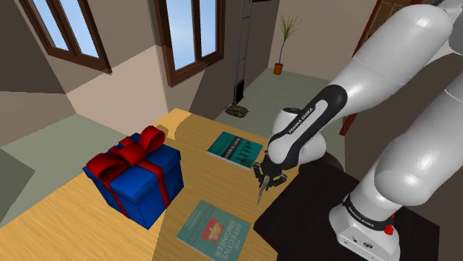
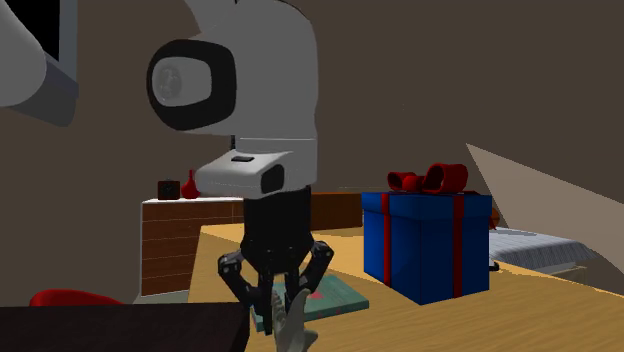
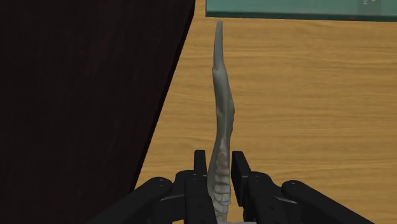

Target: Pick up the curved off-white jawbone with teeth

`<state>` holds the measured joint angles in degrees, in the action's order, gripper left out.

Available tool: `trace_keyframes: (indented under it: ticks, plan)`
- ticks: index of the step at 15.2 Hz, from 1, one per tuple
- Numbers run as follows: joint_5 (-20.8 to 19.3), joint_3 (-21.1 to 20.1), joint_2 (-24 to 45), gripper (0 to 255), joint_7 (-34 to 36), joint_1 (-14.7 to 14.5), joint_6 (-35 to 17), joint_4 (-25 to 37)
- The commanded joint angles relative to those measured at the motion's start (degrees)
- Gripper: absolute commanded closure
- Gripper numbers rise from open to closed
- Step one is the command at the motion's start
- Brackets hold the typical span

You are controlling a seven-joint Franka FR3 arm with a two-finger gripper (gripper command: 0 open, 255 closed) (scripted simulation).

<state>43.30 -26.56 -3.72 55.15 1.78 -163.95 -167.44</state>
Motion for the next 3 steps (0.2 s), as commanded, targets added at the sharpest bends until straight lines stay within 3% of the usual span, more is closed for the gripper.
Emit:
trace_keyframes:
  ticks: [1,3]
  plan:
    - [-1.57,0.06,-3.03,255,1.60,0.30,2.62,-0.50]
    - [-1.66,0.03,-3.25,255,1.71,0.34,2.82,-0.53]
